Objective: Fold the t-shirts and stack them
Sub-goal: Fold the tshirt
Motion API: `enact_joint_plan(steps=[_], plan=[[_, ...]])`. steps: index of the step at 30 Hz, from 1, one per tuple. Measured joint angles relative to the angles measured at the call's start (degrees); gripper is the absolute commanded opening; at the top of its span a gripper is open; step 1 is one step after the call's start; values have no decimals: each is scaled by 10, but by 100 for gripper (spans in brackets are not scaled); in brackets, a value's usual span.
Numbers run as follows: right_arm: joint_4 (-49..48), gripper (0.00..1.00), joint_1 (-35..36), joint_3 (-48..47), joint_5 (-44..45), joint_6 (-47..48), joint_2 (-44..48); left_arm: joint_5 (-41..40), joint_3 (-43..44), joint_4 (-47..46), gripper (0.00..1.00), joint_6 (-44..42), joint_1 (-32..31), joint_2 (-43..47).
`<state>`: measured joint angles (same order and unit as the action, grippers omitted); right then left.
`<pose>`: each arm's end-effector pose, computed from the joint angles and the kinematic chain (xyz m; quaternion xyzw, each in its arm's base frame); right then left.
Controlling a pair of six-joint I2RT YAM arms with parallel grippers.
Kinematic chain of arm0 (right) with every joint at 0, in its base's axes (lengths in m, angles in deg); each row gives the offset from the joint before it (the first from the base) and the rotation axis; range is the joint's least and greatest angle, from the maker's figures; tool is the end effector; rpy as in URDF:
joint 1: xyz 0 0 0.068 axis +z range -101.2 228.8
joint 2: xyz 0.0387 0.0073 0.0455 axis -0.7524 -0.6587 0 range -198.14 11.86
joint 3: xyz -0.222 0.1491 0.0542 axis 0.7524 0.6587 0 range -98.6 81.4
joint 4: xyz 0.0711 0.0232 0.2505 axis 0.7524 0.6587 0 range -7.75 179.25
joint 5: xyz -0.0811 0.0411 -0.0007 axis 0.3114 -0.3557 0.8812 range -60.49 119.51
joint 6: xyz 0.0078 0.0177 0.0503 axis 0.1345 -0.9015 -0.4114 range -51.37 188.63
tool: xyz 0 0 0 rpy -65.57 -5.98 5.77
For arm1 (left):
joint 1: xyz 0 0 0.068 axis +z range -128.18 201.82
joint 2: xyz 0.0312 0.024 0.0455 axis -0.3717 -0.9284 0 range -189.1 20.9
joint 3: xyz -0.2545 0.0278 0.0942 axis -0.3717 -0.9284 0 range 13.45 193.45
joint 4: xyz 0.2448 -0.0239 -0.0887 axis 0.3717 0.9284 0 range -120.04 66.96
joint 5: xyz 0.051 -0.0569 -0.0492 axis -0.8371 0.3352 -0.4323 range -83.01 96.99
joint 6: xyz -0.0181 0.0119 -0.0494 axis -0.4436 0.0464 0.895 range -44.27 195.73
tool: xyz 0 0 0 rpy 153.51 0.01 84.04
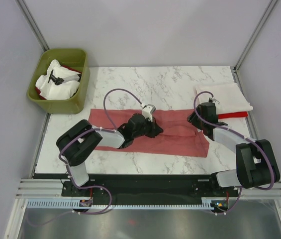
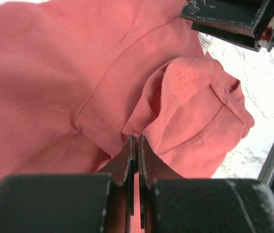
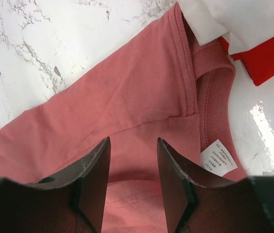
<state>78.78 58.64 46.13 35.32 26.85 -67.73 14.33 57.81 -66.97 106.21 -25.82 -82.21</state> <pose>0.2688 0.0429 0.1734 0.2701 0.8674 0.1394 0.3939 0.2391 -0.2690 0.1516 0.1587 0.8118 -0.3936 0.4010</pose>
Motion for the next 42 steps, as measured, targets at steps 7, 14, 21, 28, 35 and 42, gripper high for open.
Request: enact_joint_plan(steps=[7,14,21,28,35,42], plan=[[-6,51,0,0,-10,0,-9,29,-56,-14,39,9,-1,43],[-9,51,0,9,-24,0,-7,53,-109,-40,46,11,-1,75],[-31,52,0,36,-87,-2,-5,46,-71,-22,50,-2,-1,76],[-70,52,-1,86,-181,-5,0,36,38,15,50,-10,10,42],[-59,56,-2,154,-216,5,92,39,118,80,49,-19,19,-21],[2,58,-2,170,-256,30,175,58,123,122,48,-20,19,-35]])
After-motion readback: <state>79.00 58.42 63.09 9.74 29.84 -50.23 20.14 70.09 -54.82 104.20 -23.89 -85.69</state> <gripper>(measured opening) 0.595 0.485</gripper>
